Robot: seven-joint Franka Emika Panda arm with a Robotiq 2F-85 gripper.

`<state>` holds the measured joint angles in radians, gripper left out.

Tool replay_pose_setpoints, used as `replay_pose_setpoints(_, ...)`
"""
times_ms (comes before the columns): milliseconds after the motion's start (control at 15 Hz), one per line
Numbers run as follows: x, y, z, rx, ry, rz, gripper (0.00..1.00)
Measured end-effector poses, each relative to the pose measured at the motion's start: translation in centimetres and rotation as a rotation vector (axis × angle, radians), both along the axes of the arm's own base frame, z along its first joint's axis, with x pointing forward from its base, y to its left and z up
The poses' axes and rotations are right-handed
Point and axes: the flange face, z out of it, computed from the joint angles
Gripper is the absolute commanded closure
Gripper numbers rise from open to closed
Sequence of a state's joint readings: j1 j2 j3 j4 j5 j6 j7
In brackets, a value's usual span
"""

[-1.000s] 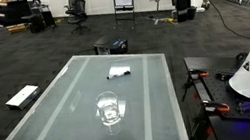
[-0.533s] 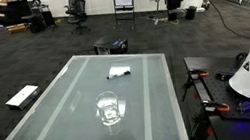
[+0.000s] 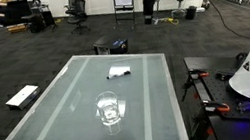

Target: Put the marker in the cup

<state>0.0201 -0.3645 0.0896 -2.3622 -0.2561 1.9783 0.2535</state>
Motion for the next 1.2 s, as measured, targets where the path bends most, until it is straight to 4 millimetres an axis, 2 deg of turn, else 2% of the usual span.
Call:
replay_pose_setpoints(533,2.8,-8.2,-5.4,0.034,-0.041,0.079,0.00)
replay_pose_setpoints(800,4.2,-10.0,-9.1,0.039,-0.018,0.170,0.00)
replay_pose_setpoints(1200,5.7,-11.3,-14.9,0.054,0.019,0.338,0.00)
